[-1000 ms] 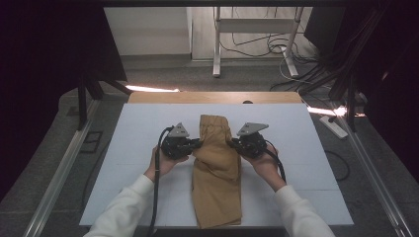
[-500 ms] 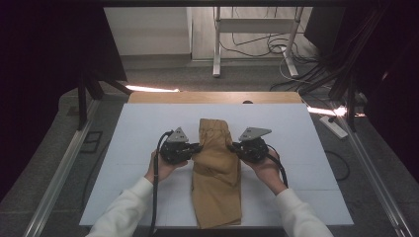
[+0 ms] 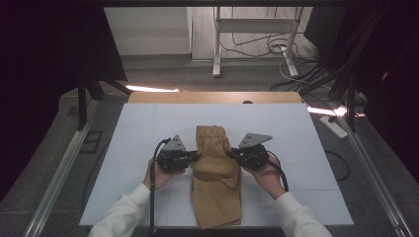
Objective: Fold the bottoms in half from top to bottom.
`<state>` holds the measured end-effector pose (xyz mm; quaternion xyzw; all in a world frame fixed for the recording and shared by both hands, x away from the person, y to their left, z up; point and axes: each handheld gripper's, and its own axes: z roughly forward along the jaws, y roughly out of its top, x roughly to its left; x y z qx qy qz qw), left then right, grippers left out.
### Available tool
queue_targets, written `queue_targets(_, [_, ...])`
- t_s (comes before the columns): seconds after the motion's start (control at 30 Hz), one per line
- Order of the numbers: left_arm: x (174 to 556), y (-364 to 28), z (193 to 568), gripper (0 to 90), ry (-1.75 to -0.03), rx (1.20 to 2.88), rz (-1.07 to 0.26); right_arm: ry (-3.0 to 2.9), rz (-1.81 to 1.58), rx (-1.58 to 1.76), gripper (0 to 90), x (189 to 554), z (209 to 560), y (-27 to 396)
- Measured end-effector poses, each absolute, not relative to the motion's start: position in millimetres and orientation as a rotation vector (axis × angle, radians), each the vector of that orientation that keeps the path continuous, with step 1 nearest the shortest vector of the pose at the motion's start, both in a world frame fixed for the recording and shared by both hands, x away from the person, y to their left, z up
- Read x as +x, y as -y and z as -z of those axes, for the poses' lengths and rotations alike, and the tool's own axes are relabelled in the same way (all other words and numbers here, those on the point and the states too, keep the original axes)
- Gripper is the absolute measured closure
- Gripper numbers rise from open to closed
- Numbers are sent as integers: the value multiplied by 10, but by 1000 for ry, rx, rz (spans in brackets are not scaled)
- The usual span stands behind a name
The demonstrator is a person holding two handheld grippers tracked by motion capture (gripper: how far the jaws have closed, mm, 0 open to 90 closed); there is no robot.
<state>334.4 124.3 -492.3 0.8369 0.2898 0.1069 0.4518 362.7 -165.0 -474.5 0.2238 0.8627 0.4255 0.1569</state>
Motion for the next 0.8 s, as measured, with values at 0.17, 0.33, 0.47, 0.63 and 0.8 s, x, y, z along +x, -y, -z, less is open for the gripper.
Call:
queue_targets(0.17, [3305,-1231,4935,809,-707,2074,-256,-2478,-1250,657,814,3568,4744,1701])
queue_targets(0.33, [3269,-1226,4940,807,-705,2084,-251,-2492,-1259,654,814,3512,4735,1711])
queue_targets(0.47, [3209,-1230,4954,804,-698,2095,-239,-2507,-1273,641,814,3433,4733,1700])
queue_targets(0.63, [3137,-1229,4976,800,-681,2115,-223,-2537,-1273,619,814,3323,4768,1708])
queue_targets(0.8, [3091,-1228,5012,799,-681,2128,-207,-2558,-1280,629,814,3252,4813,1741])
